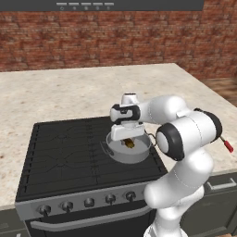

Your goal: Put the sweet potato and eggplant in the pot. Retrieve the spatula and lightly stir the vegetables in the pot.

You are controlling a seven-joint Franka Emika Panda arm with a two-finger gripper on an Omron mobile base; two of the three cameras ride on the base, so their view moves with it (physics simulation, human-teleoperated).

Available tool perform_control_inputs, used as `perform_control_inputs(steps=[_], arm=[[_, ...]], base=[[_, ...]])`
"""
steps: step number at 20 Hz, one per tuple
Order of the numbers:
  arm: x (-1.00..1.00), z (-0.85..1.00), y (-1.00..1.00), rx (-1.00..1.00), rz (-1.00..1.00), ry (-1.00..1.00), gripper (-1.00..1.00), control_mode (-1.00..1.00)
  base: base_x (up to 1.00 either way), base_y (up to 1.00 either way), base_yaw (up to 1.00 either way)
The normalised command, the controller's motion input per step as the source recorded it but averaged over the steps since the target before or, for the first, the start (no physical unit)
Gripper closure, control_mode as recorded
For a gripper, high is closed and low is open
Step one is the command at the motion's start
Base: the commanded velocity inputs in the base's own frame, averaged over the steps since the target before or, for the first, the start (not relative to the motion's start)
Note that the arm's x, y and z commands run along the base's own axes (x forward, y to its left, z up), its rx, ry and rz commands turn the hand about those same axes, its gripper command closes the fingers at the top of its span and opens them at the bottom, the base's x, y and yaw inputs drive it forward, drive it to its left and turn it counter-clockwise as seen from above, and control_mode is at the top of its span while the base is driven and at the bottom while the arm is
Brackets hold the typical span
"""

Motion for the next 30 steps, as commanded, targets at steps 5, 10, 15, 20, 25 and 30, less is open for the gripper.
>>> perform_control_inputs(steps=[5,10,15,20,25,30], arm=[[0.00,0.00,-0.02,0.00,-0.03,0.01,-1.00,-1.00],[0.00,0.00,0.00,0.00,0.00,0.00,-1.00,-1.00],[-0.11,0.03,0.00,0.00,0.00,0.00,-1.00,-1.00],[-0.42,0.35,-0.01,0.00,0.00,-0.03,-1.00,-1.00],[-0.53,0.62,-0.10,0.02,0.00,-0.07,-1.00,-1.00],[-0.43,0.62,-0.14,0.00,0.00,-0.06,-1.00,-1.00]], base=[[0.00,0.00,0.00],[0.00,0.00,0.00],[0.00,0.00,0.00],[0.00,0.00,0.00],[0.00,0.00,0.00],[0.00,0.00,0.00]])
